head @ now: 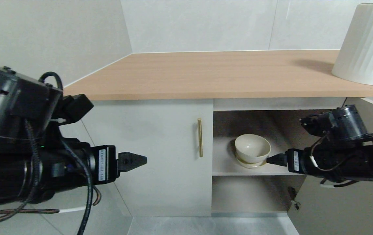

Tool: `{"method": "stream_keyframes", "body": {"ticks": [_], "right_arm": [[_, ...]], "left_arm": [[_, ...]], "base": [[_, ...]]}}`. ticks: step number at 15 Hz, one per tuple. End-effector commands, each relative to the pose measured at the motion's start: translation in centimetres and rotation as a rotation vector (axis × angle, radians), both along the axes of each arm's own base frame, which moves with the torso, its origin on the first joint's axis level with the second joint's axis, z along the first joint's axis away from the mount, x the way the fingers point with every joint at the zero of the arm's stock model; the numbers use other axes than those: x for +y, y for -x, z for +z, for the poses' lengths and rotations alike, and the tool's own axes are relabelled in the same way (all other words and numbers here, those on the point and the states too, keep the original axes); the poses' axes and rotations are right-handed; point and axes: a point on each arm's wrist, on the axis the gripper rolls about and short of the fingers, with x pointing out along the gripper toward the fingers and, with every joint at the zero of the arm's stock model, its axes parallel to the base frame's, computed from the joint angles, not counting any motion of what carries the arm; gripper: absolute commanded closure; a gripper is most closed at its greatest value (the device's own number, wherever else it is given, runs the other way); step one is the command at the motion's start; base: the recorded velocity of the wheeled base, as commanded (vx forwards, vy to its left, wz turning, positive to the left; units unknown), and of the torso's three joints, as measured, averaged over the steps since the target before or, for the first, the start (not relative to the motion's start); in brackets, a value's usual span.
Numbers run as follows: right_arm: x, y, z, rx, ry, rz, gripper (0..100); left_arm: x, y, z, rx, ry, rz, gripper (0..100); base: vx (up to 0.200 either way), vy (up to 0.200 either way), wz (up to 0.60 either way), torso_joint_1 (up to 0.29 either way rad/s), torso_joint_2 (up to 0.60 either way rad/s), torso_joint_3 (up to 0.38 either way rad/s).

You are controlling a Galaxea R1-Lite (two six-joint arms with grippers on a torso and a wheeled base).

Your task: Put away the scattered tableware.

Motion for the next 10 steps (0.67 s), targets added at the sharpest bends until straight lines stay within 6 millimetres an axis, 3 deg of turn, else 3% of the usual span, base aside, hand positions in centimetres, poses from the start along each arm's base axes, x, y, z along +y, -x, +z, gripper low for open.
{"method": "stream_keyframes", "body": {"ticks": [1,4,10], "right_arm": [[-1.6,5.5,3.5,-0.081,-0.021,0.09,0],[-2.4,7.9,4.6,-0.078,-0.019,0.114,0],[-2.0,8.1,3.5,-0.045,0.0,0.133,0]], "left_arm": [[2.1,2.0,0.8,-0.054,0.034,0.025,0],[4.3,2.6,1.0,-0.107,0.018,0.094,0],[4.0,1.9,0.6,-0.132,0.025,0.092,0]], "base": [[0.0,0.0,0.0,0.0,0.0,0.0],[0.0,0.0,0.0,0.0,0.0,0.0],[0.0,0.0,0.0,0.0,0.0,0.0]]}}
